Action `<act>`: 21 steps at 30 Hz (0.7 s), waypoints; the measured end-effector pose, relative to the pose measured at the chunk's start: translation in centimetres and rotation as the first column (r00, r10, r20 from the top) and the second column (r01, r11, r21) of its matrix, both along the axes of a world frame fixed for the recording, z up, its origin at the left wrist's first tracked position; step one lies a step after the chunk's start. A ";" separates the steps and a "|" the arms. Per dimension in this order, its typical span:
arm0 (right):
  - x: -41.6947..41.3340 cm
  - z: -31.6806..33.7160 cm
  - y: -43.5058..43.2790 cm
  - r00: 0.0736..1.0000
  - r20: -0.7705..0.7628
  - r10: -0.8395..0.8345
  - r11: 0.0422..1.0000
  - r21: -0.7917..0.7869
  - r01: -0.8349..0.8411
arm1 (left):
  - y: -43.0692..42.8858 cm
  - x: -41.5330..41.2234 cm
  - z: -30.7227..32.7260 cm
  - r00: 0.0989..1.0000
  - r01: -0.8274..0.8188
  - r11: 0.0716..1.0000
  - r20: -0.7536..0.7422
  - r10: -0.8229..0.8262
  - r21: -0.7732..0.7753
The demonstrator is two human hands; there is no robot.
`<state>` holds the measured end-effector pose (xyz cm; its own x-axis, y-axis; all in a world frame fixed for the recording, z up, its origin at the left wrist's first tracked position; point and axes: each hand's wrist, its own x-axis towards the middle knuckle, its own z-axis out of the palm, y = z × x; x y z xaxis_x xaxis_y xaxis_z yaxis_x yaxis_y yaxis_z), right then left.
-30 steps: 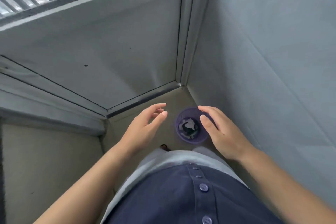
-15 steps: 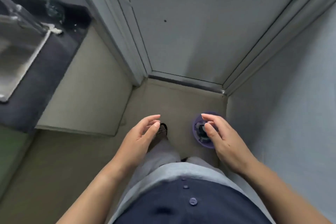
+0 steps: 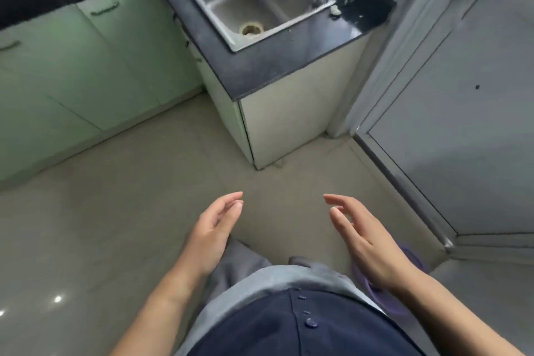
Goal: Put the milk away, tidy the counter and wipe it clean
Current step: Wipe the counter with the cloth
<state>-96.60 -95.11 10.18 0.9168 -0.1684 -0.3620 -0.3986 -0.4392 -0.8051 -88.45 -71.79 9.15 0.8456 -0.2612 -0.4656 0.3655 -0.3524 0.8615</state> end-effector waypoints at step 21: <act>35.6 0.6 33.2 0.876 0.100 0.472 0.882 -0.071 -0.466 | 32.2 22.6 -0.3 0.917 -0.388 0.921 0.090 0.389 -0.023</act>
<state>-61.04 -61.94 10.78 0.9260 0.2783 -0.2551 -0.0459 -0.5877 -0.8078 -65.86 -39.64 8.82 0.9196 0.0946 -0.3813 0.3927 -0.1949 0.8988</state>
